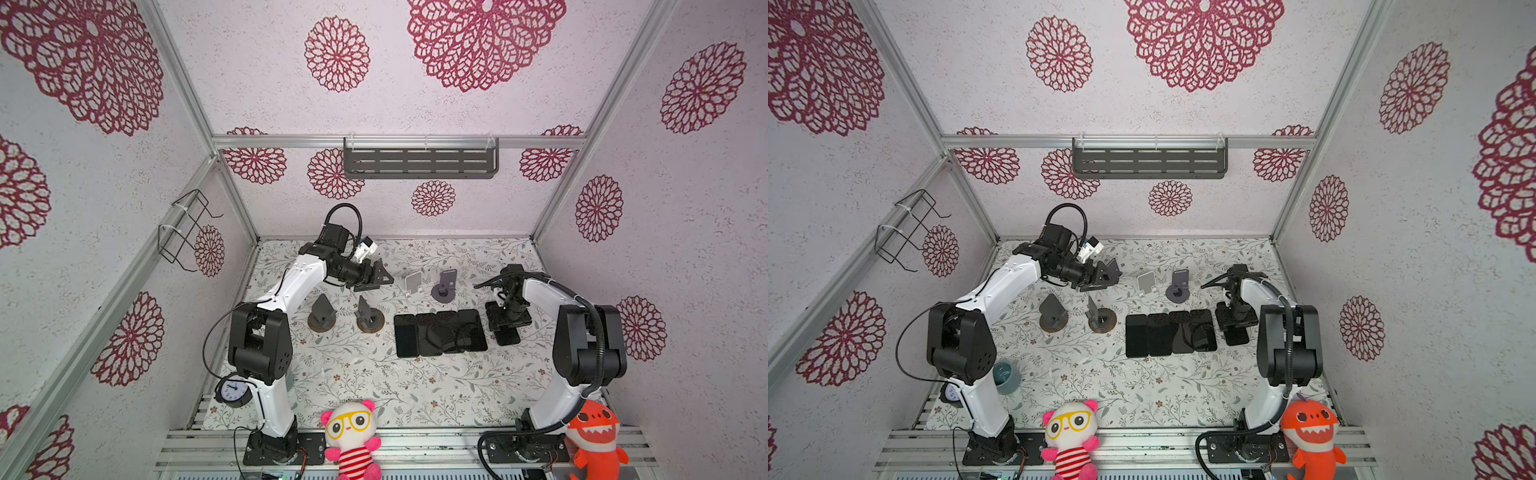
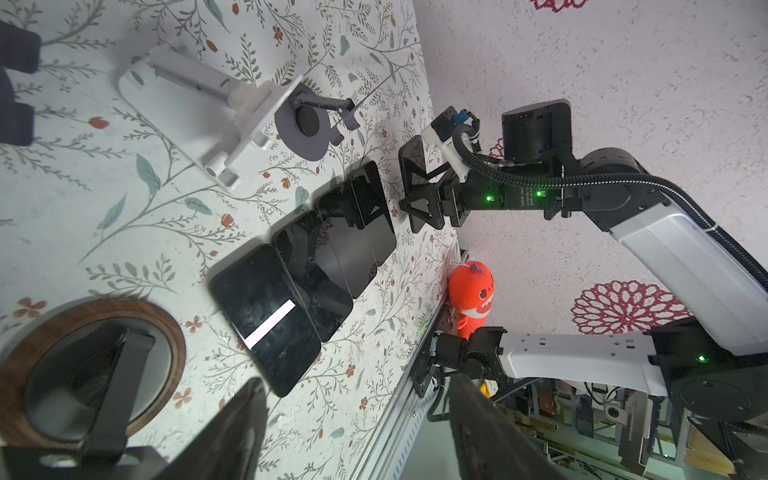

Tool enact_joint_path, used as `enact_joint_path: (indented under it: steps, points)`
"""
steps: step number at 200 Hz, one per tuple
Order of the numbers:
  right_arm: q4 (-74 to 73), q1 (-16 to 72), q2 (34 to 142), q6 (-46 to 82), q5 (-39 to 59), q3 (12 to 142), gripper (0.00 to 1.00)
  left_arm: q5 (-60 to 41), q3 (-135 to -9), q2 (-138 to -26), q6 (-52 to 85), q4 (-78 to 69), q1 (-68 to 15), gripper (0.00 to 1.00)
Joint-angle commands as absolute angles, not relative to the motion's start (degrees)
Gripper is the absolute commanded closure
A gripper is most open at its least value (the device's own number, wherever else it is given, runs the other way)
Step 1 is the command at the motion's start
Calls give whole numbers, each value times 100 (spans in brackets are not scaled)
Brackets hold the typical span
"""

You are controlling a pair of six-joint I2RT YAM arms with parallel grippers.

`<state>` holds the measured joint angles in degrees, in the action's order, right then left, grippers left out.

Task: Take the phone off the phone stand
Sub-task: 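Carry the phone toward the row of lying phones with the right gripper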

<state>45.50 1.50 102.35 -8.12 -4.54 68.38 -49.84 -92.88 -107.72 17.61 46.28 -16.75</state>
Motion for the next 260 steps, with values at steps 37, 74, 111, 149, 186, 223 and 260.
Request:
enact_joint_path:
  steps: [37, 74, 111, 149, 186, 223, 260]
  points:
    - [4571, 117, 10362, -864, -202, 7024, 64, -4931, -9281, -10635, 1649, 4627, -1668, 28]
    - [4604, 121, 10497, -764, -215, 7037, 48, -4834, -9296, -10646, 1634, 4669, -1667, 28]
    - [4562, 119, 10579, -673, -228, 7043, 34, -4712, -9332, -10609, 1576, 4750, -1670, 27]
    - [4591, 123, 10667, -551, -237, 7042, 24, -4642, -9334, -10600, 1564, 4773, -1664, 27]
    - [4625, 122, 10588, -496, -238, 7046, 18, -4623, -9338, -10605, 1538, 4793, -1664, 27]
    - [4657, 115, 10321, -405, -323, 7096, 17, -4623, -9341, -10608, 1542, 4794, -1666, 27]
    - [4620, -54, 9778, -318, -477, 7227, 18, -4631, -9351, -10600, 1527, 4803, -1669, 27]
